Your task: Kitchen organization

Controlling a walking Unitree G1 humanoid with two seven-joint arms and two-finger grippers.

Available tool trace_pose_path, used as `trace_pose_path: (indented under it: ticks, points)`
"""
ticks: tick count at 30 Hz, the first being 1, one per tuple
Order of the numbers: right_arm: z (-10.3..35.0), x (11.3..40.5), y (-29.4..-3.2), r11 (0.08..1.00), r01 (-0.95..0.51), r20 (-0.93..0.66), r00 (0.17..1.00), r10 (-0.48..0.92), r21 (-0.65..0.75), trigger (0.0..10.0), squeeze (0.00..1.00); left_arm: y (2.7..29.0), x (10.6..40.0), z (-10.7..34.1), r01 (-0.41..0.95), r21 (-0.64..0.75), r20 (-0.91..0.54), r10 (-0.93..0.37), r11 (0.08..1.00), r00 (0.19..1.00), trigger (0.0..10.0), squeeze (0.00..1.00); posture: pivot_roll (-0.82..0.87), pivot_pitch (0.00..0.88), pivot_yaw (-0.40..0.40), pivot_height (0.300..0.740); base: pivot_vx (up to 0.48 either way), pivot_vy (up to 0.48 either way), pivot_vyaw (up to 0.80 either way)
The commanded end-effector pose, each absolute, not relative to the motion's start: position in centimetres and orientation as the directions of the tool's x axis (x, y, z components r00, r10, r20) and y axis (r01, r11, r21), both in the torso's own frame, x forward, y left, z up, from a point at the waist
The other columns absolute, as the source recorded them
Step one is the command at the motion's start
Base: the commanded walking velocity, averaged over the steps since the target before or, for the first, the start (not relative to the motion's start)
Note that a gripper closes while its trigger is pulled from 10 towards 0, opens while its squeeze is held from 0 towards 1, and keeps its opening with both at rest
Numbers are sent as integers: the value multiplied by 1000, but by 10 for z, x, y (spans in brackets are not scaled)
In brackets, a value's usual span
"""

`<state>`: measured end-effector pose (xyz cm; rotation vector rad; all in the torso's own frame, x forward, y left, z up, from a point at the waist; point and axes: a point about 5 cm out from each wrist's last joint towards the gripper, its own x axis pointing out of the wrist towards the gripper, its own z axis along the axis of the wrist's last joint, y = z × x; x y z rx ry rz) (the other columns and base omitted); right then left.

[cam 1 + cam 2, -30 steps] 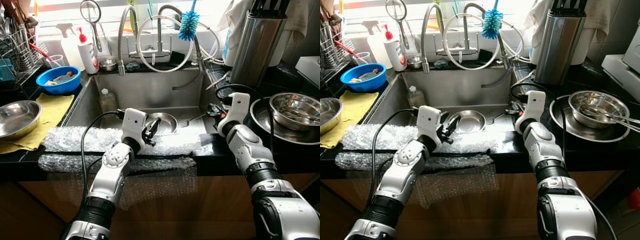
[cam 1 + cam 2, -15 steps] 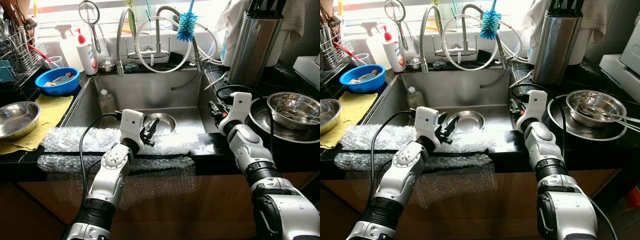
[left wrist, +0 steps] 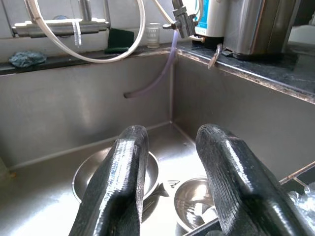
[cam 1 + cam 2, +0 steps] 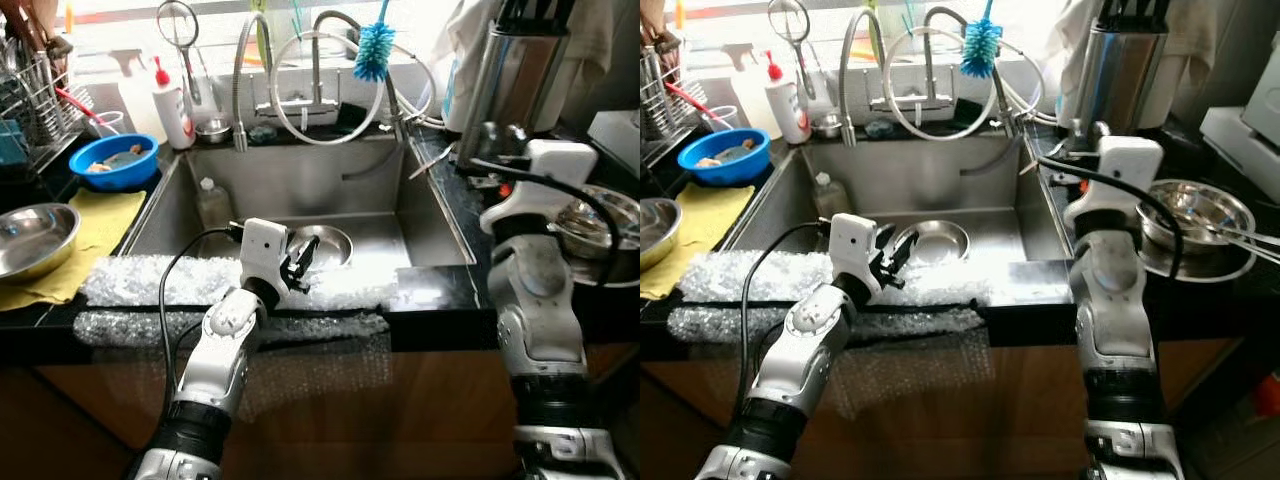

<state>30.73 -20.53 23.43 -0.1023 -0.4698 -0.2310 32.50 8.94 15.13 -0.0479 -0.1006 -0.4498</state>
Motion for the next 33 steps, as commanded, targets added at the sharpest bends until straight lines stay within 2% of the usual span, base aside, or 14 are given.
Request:
trace_pose_path:
  ticks: [1,2,5,8,13,19,23,26,29,33]
  points:
    - [238,292,-214,937,342,483,833,-272,-63,10000,0,91,322,139,449,-27,54,-448,893,893,10000,0,-200,0,48,740,0,0,0]
    - [238,292,-214,937,342,483,833,-272,-63,10000,0,91,322,139,449,-27,54,-448,893,893,10000,0,-200,0,48,740,0,0,0]
    - [235,264,-224,876,469,471,802,-367,-116,10000,0,93,326,144,494,-20,57,-492,869,869,10000,0,-207,0,55,740,0,0,0]
    - [235,249,-228,831,538,472,773,-423,-137,10000,0,100,332,148,528,-12,31,-527,849,849,10000,0,-213,0,62,740,0,0,0]
    - [233,242,-223,825,539,459,784,-419,-168,10000,0,112,341,156,538,14,-2,-538,843,843,10000,0,-209,0,67,740,0,0,0]
    - [228,236,-222,817,549,423,791,-441,-177,10000,0,121,348,167,520,-16,11,-520,854,854,10000,0,-209,0,66,740,0,0,0]
    - [212,233,-232,794,580,338,795,-504,-182,10000,0,123,347,161,522,-19,-12,-523,853,852,10000,0,-210,0,66,740,0,0,0]
    - [204,230,-243,747,642,273,760,-590,-172,10000,0,121,345,159,526,-23,-19,-526,850,850,10000,0,-212,0,64,740,0,0,0]
    - [204,230,-244,745,644,267,759,-594,-171,10000,0,121,345,159,527,-24,-20,-527,850,850,10000,0,-212,0,64,740,0,0,0]
    - [196,231,-259,699,696,217,717,-663,-166,10000,0,119,345,157,530,-30,-23,-531,847,847,10000,0,-211,0,63,740,0,0,0]
